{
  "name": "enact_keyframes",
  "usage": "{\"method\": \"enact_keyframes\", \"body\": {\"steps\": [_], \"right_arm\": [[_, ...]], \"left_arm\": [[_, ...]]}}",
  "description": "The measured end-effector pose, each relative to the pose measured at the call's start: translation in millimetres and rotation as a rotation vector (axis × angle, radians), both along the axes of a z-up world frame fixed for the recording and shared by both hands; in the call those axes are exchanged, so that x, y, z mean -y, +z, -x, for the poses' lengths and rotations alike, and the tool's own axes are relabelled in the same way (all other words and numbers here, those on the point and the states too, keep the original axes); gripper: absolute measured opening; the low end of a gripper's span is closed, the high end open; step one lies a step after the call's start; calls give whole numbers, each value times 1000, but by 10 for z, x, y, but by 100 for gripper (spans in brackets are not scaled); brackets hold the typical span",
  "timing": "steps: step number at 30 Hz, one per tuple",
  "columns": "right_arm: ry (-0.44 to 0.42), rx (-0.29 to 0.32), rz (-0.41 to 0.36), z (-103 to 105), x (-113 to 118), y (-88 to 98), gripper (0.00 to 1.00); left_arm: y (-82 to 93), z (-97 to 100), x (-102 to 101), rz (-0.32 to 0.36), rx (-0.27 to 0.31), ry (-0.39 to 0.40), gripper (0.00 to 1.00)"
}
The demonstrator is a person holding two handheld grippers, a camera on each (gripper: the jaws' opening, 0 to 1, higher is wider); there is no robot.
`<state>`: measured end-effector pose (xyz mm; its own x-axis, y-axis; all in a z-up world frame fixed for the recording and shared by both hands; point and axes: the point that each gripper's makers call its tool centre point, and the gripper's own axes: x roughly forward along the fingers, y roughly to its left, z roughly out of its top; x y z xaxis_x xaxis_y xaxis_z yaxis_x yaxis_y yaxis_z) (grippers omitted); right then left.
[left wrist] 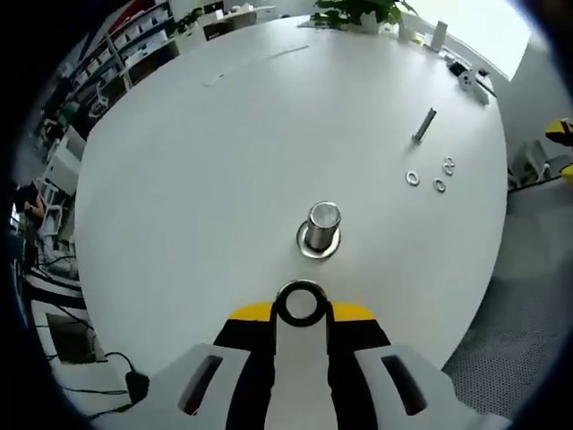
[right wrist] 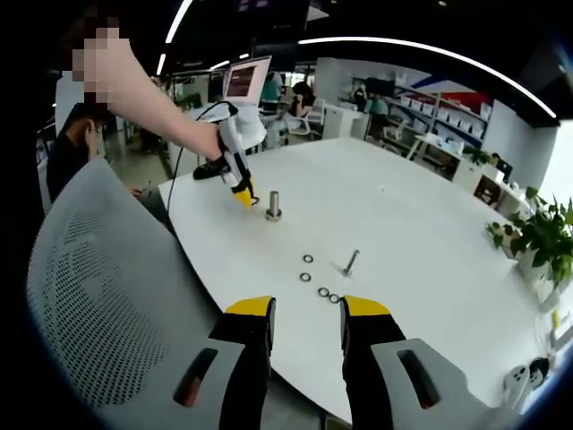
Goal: Place the washer onto the threaded stud by aligning its center hole with the stud, sliding it down to the base, and recovering from edge contact or off-axis alignment until the washer reaches the visible bottom stop.
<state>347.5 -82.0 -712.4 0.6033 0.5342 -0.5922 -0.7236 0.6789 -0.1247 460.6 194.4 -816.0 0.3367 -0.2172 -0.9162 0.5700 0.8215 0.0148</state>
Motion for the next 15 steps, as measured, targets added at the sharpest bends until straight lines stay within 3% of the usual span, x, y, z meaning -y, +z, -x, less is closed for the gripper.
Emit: {"method": "enact_keyframes", "body": {"steps": [3,10,15], "right_arm": [[0,0,0,1,1,-1,31],[4,-2,2,4,-4,-7,31],[5,-2,3,3,-6,-7,31]], "left_arm": [[103,-22,18,45,18,40,18],[345,-188,164,62,78,12,19],[402,-271,301,63,85,-23,19]]}}
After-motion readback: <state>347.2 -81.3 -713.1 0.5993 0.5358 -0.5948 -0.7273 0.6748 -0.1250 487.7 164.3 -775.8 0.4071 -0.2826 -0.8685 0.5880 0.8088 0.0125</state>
